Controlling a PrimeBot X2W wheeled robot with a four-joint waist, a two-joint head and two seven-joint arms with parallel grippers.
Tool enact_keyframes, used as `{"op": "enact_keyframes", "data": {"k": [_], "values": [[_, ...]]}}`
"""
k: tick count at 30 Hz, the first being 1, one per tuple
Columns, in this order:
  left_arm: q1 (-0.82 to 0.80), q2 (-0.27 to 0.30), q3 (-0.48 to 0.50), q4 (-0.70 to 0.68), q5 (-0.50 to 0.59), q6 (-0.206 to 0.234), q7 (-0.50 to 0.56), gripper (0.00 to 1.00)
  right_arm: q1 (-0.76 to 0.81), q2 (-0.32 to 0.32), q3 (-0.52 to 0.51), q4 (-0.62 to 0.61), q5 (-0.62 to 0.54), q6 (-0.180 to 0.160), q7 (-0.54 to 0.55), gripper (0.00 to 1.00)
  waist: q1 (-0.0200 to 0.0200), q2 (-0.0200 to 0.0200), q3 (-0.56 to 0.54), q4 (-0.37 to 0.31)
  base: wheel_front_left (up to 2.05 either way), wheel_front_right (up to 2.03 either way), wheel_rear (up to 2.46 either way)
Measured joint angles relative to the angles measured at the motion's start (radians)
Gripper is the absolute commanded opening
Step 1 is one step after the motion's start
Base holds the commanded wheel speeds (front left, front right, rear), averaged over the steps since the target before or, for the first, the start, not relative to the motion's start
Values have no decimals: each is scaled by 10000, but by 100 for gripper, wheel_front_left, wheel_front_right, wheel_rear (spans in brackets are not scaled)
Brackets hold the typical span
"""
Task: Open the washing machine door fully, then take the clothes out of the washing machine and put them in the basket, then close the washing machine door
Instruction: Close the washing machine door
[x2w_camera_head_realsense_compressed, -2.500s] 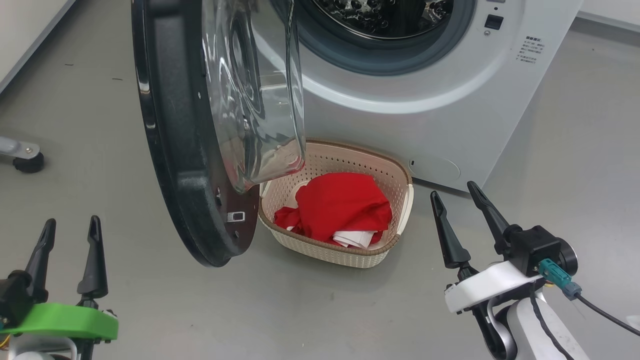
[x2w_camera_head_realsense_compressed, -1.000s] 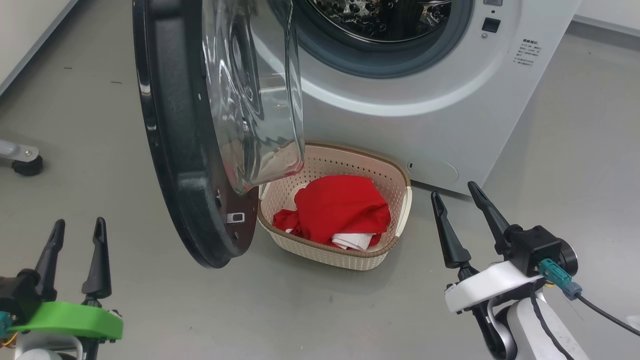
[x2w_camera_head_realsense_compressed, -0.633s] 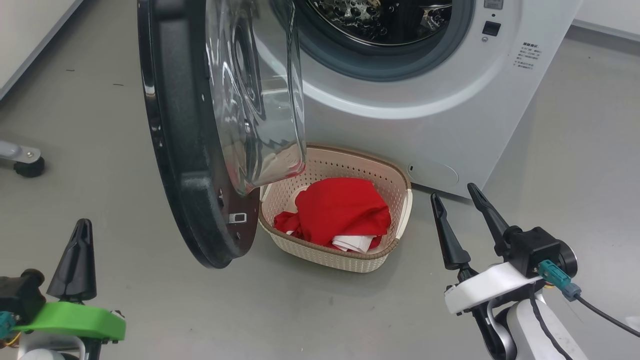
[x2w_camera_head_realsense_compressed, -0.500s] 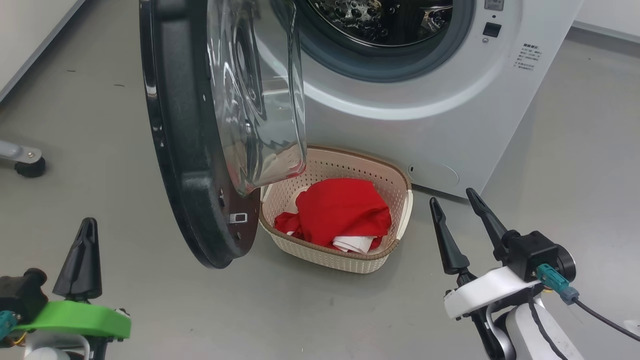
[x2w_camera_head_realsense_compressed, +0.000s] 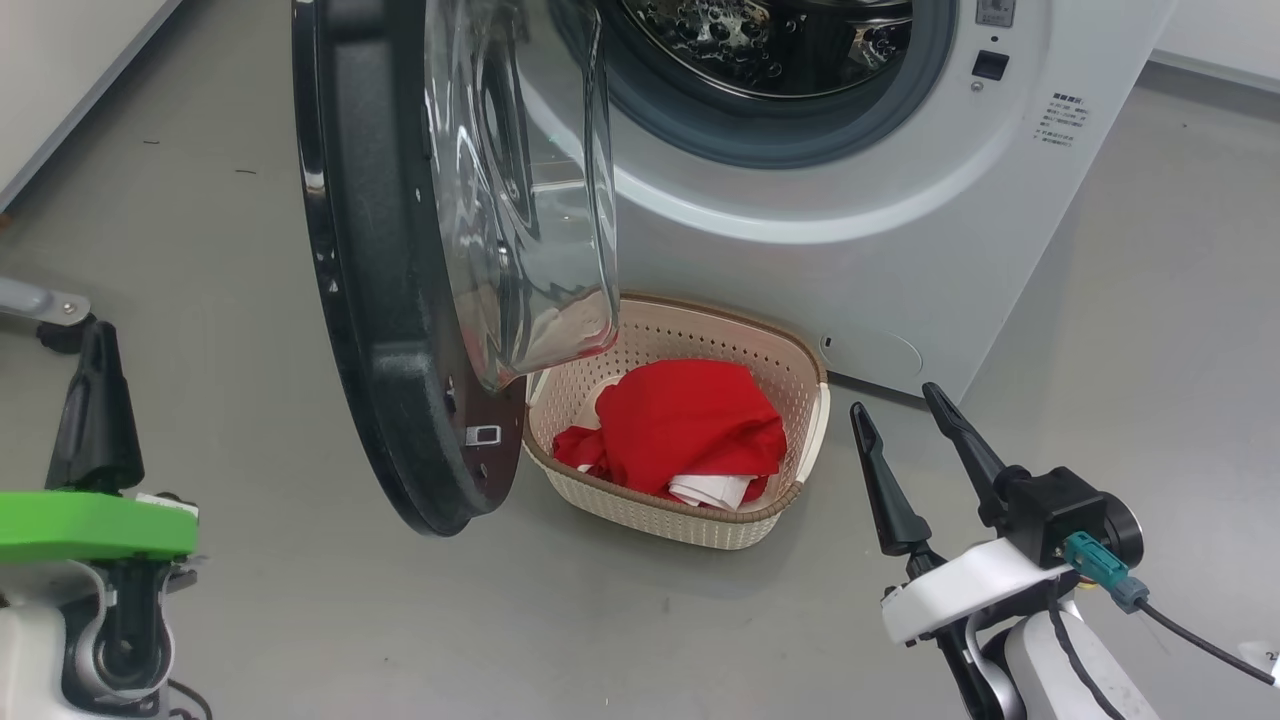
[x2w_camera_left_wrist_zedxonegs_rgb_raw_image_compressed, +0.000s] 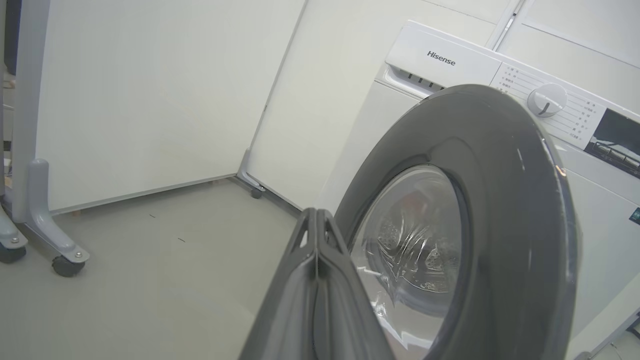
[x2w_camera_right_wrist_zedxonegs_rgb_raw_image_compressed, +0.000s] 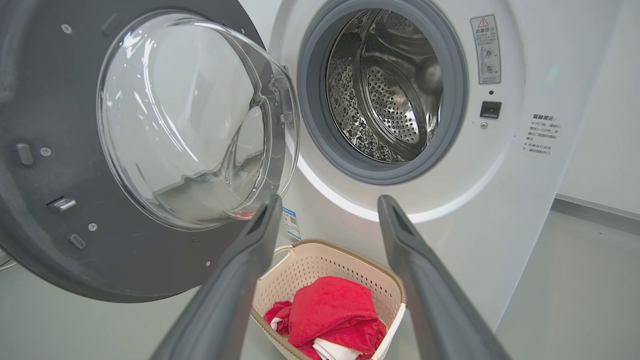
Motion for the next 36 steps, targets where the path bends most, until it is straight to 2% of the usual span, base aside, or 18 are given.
{"op": "enact_keyframes", "data": {"k": [7, 10, 13, 16, 21, 25, 36], "values": [[-229, -570, 932, -21, -2915, 0, 1569, 0, -3, 8, 111, -6, 0, 12, 0, 100, 0, 0, 105, -33, 0, 0, 0], [-387, -1099, 1319, 109, -4429, 33, 2366, 0, -5, 4, 88, -13, 0, 13, 0, 100, 0, 0, 165, -76, 0, 0, 0], [-586, -1536, 1475, 230, -5871, 366, 3258, 0, -9, 10, 59, -19, 0, 13, 0, 100, 0, 0, 220, -117, 0, 0, 0], [-814, -1634, 1687, 290, -6966, 909, 4008, 0, -9, 6, 21, -19, 0, 13, 0, 100, 0, 0, 244, -136, 0, 0, 0], [-893, -1588, 1705, 309, -8029, 1718, 5214, 0, -11, 10, 23, -19, 0, 15, 0, 100, 0, 0, 273, -182, 0, 0, 0], [-892, -1580, 1628, 196, -8579, 2142, 5939, 0, -12, 10, 19, -19, 0, 65, 0, 100, 0, 0, 285, -238, 0, 0, 0], [-868, -1588, 1415, -163, -9628, 2309, 7001, 0, -15, 10, -25, -19, 0, 65, 0, 100, 0, 0, 300, -429, 0, 0, 0]]}}
